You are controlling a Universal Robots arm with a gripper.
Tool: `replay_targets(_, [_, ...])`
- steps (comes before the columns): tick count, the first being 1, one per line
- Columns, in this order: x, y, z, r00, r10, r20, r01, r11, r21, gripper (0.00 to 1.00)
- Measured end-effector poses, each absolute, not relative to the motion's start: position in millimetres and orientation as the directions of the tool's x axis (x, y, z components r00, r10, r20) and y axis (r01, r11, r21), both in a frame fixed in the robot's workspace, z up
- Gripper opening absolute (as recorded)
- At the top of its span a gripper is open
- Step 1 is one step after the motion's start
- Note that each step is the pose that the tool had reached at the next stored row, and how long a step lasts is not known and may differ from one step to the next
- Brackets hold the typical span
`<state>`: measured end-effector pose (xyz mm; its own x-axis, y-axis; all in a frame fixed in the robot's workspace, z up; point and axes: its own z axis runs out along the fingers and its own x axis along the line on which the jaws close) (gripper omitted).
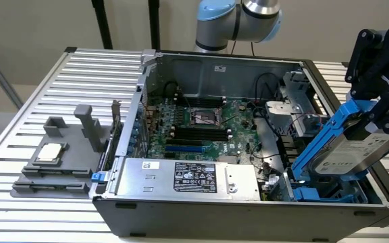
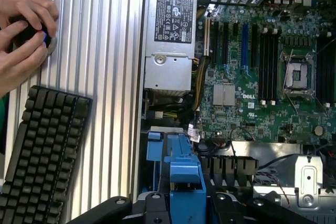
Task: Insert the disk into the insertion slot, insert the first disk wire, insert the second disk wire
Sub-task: 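Insert the disk into the insertion slot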
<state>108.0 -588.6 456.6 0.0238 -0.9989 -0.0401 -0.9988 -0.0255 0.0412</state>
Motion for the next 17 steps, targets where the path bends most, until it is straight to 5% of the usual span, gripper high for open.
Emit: replay_targets(17, [107.9,-594.6,449.4,0.006,-0.999,-0.040,-0.999,-0.008,0.039,0.33])
